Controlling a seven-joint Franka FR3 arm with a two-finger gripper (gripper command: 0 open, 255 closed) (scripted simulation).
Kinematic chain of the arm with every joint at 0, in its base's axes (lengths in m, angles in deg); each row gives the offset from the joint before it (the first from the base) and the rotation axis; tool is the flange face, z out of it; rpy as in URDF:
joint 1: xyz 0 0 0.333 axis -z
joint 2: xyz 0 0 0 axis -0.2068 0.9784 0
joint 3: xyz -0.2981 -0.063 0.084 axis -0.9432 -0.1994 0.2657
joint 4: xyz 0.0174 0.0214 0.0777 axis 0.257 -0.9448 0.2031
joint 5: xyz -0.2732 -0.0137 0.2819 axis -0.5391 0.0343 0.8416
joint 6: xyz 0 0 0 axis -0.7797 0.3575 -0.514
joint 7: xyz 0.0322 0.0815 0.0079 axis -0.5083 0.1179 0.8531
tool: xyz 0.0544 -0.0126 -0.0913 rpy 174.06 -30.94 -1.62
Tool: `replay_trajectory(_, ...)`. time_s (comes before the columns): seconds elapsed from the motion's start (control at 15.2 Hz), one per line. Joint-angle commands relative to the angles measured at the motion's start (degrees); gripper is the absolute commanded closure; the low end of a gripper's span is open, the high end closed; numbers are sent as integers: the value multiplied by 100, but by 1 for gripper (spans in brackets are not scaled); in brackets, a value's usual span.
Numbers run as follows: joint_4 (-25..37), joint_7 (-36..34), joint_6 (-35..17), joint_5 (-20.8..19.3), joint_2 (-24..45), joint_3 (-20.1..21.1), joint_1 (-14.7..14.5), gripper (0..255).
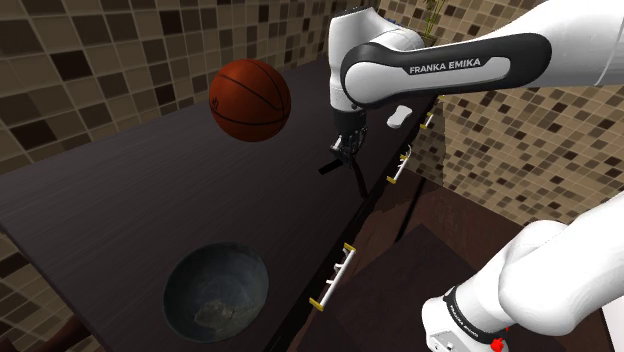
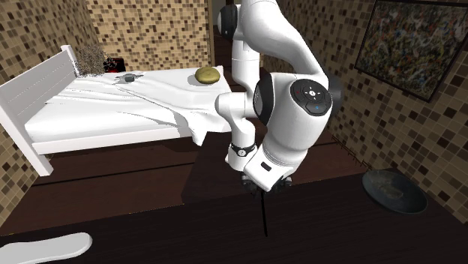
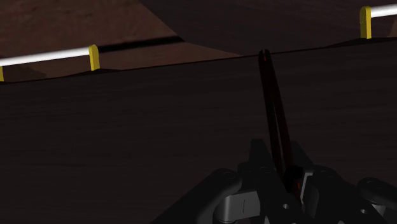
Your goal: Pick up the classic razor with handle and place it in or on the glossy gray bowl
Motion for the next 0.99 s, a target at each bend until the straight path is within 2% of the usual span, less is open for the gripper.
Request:
replay_trajectory(0.0, -1, 0, 0, 0, 1, 0, 0, 255)
replay_trajectory(0.13, -1, 0, 0, 0, 1, 0, 0, 255)
replay_trajectory(0.92, 758, 112, 912, 30, -161, -6, 1, 255)
